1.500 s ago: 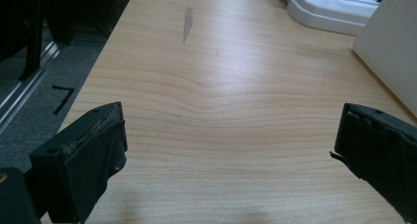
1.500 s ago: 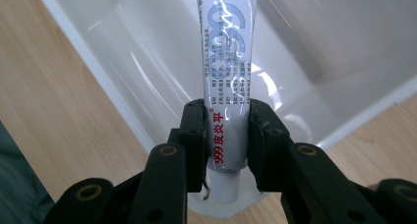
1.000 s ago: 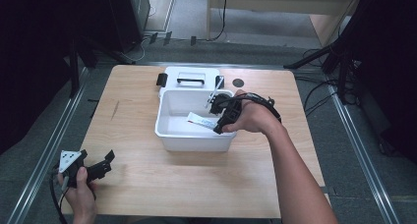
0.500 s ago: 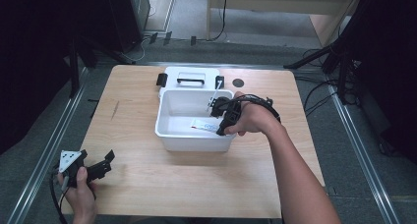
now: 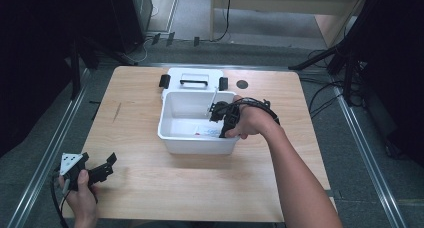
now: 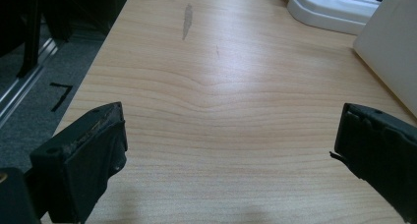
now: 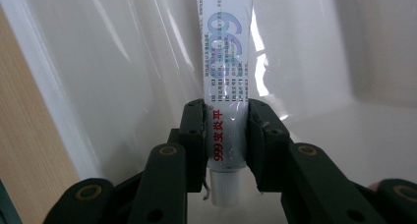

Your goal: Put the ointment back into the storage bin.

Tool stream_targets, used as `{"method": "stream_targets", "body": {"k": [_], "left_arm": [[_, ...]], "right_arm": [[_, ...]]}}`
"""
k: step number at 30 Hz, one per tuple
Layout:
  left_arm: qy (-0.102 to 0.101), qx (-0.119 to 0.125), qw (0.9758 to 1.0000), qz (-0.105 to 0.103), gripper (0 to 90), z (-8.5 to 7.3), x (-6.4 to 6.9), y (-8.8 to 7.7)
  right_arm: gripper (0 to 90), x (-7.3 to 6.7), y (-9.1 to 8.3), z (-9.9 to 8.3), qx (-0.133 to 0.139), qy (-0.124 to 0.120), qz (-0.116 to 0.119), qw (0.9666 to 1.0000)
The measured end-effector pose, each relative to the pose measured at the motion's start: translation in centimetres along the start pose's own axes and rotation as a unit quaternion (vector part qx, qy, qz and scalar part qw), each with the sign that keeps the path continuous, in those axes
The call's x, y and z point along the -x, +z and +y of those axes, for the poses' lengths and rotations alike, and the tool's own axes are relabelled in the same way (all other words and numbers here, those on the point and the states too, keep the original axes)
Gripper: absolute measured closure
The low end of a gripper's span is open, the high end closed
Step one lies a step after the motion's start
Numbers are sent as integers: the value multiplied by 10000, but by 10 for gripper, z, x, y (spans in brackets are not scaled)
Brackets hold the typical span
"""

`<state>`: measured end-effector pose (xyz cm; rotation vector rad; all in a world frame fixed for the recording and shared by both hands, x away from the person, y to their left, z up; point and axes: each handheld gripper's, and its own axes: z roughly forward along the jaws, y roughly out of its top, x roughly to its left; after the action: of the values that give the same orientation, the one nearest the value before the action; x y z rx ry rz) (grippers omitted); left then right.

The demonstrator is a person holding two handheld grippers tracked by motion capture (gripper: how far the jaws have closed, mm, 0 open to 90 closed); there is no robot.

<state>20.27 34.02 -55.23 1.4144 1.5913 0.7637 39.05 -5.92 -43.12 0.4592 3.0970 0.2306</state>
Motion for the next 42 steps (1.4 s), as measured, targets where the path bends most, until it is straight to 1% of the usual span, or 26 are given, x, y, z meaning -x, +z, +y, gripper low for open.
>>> {"method": "stream_targets", "body": {"k": [3, 4, 6, 10, 12, 14, 18, 21, 23, 25, 27, 30, 33, 36, 40, 42], "left_arm": [[-3, -7, 10000, -2, 0, 0, 0, 0], [-3, -6, 10000, -7, 0, 0, 0, 0], [2, -3, 10000, -1, 0, 0, 0, 0], [-5, -8, 10000, -12, 0, 0, 0, 0], [-9, -11, 10000, -11, 0, 0, 0, 0], [-14, -15, 10000, -20, 0, 0, 0, 0], [-11, -21, 10000, -23, 0, 0, -1, 0], [-22, -25, 10000, -20, 0, 0, -1, 0], [-21, -29, 10000, -24, 0, 0, -1, 1], [-14, -37, 10000, -27, 0, 0, -1, 1], [-12, -40, 10000, -23, 0, 0, -1, 1], [-11, -34, 10000, -26, 0, 0, -1, 1], [-12, -27, 10000, -27, 0, 0, 0, 1], [-20, -27, 10000, -22, 0, 0, 0, 1], [-9, -27, 10000, -23, 0, 0, 0, 1], [-10, -30, 10000, -21, 0, 0, 0, 1]], "right_arm": [[717, 1, 6, 3, -120, -80, 52, 9999], [717, 0, 6, 4, -164, -29, 69, 9998], [717, 2, 7, 5, -132, -49, 81, 9999], [716, 4, 8, 6, -221, -5, 191, 9996], [715, 5, 7, 6, -278, 80, 231, 9993], [715, 7, 8, 6, -333, 97, 285, 9990], [714, 9, 8, 6, -351, 157, 359, 9986], [702, 9, 8, 6, -337, 186, 351, 9986], [675, 8, 7, 7, -296, 185, 363, 9987], [635, 7, 6, 7, -250, 135, 328, 9991], [613, 5, 3, 7, -216, 144, 278, 9993], [619, 3, -3, 7, -119, 130, 213, 9996], [644, 1, -10, 6, -17, 131, 179, 9998], [678, -2, -17, 5, 2, 92, 115, 9999], [713, -5, -32, 6, 139, 52, 35, 9999], [722, -8, -40, 6, 184, 74, -3, 9998]]}}
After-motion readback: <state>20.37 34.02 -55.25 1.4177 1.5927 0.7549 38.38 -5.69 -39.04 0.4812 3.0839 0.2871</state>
